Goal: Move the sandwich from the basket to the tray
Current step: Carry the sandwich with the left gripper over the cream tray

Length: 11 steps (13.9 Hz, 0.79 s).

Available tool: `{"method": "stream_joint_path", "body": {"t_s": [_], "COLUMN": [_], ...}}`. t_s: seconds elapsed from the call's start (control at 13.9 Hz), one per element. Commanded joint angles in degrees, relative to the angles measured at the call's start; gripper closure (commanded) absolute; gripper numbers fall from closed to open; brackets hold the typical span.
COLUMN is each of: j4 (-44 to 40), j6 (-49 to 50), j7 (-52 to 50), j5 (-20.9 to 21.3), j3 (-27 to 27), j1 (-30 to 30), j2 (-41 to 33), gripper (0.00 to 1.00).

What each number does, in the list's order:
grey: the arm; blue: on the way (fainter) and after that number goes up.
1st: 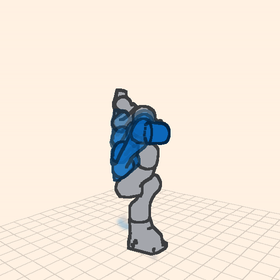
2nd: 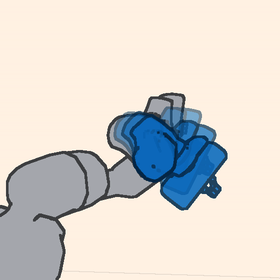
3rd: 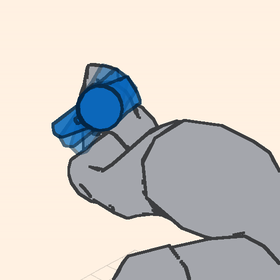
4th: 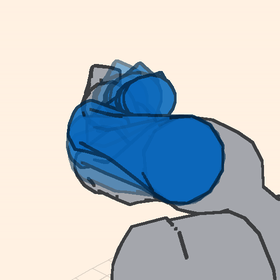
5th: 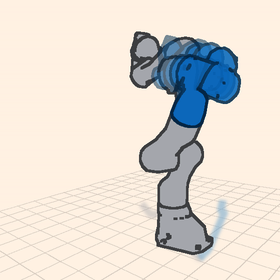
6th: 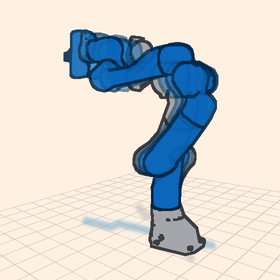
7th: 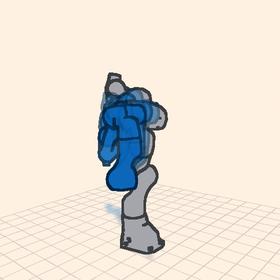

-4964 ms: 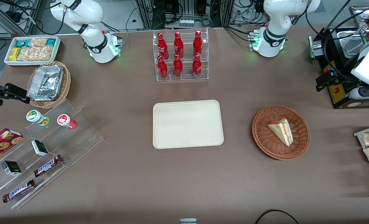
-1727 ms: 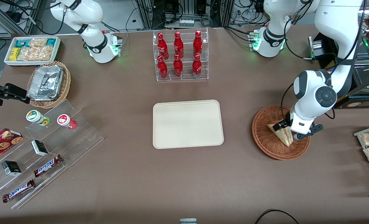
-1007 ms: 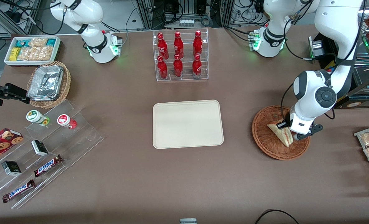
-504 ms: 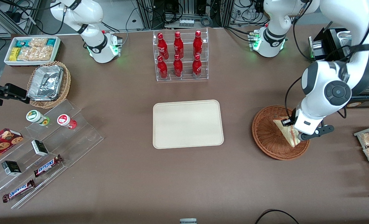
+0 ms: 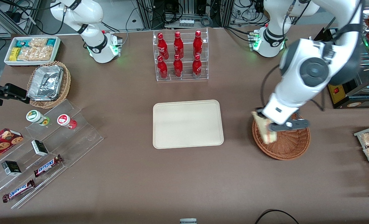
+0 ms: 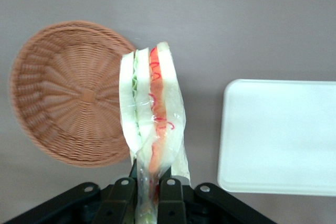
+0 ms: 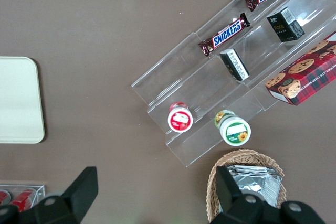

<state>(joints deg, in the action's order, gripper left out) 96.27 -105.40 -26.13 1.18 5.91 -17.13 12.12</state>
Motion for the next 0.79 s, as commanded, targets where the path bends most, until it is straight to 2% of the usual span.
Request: {"method": "stream_joint_path", "body": {"t_s": [0.0,0.43,0.72], "j4": [-5.6,-16.4,-17.5], "j6": [1.4,1.1,-3.7], "j7": [-3.2,-13.2,-16.5], "j5": [-1.0,-1.1,-1.0], "j3": [-0.6,-0.7,-0.7], "j1": [-6.1,-17.0,-22.3], "j2": [4.5,16.7,22.2], "gripper": [1.00,1.00,1.00]}}
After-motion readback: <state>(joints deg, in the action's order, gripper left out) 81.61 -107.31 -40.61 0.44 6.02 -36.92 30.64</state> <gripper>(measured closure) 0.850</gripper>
